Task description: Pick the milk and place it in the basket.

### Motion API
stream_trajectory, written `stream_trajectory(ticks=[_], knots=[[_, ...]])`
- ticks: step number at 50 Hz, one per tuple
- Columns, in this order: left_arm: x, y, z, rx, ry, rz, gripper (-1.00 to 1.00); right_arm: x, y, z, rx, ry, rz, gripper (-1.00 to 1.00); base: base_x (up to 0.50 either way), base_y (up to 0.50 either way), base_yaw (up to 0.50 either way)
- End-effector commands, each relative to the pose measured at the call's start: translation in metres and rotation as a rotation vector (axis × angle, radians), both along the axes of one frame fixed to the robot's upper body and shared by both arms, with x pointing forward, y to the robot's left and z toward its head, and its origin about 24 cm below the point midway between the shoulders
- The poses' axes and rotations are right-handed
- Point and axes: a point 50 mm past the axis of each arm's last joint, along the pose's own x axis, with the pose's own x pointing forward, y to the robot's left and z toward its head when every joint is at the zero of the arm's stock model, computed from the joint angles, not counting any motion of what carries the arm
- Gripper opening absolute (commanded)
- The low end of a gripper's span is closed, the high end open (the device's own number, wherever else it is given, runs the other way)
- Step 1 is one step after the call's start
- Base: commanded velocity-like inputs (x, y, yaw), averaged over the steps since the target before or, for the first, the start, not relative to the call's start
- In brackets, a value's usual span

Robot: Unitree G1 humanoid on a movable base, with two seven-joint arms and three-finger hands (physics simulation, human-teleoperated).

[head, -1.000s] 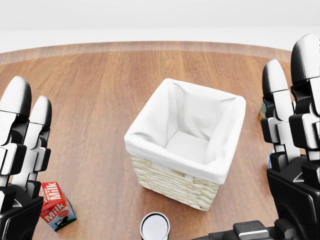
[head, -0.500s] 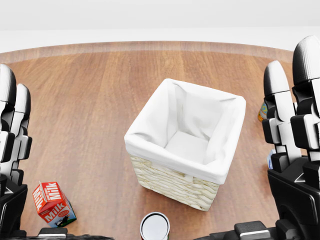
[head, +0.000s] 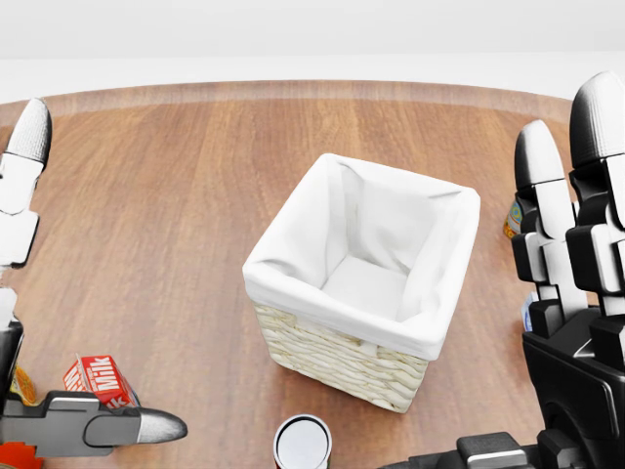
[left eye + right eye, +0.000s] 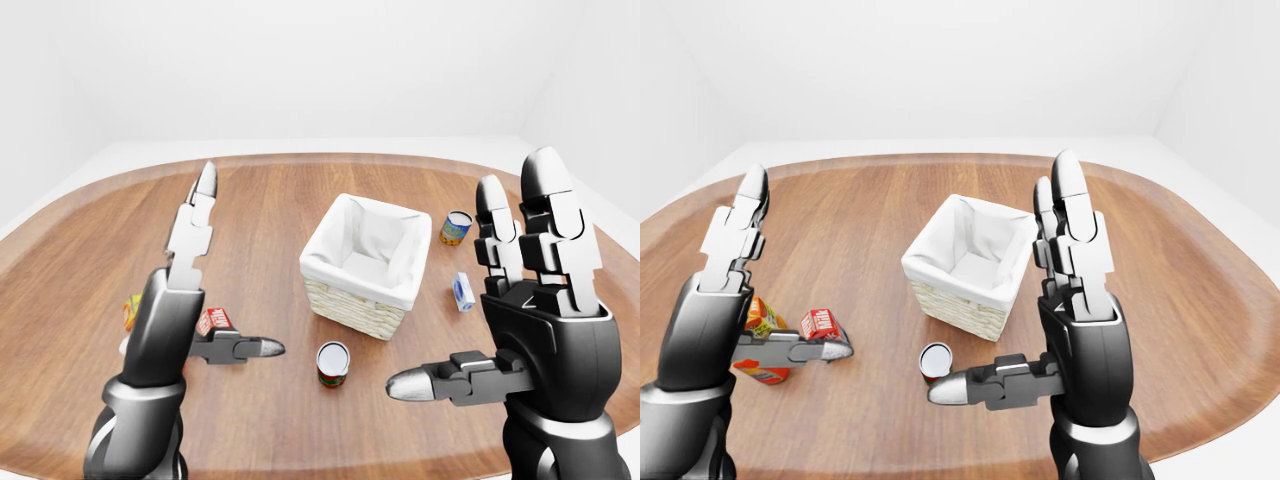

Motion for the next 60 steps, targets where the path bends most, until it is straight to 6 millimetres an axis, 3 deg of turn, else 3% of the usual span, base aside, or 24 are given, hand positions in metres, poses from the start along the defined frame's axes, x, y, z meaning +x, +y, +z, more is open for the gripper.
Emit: stream_trajectory(ticks=[1,6,21,35,45,60], knots=[[0.016,0.010,-0.023,0.051,0.145,0.057,1.00,0.000,0.000,0.000,-0.001,0.002,-0.002,1.00,0.00,0.00,0.00],[0.023,0.016,-0.040,0.093,0.243,0.093,1.00,0.000,0.001,0.000,-0.003,0.002,0.000,1.00,0.00,0.00,0.00],[0.018,0.020,-0.056,0.037,0.346,0.047,1.00,0.000,0.001,0.000,-0.001,0.003,0.003,1.00,0.00,0.00,0.00],[0.038,0.039,-0.071,0.042,0.374,0.145,1.00,0.000,0.001,-0.001,0.003,0.006,0.000,1.00,0.00,0.00,0.00],[0.081,0.065,-0.102,0.029,0.428,0.243,1.00,-0.001,0.001,-0.001,0.002,0.010,-0.001,1.00,0.00,0.00,0.00],[0.088,0.069,-0.115,0.033,0.455,0.260,1.00,0.000,0.001,-0.001,0.007,0.005,-0.003,1.00,0.00,0.00,0.00]])
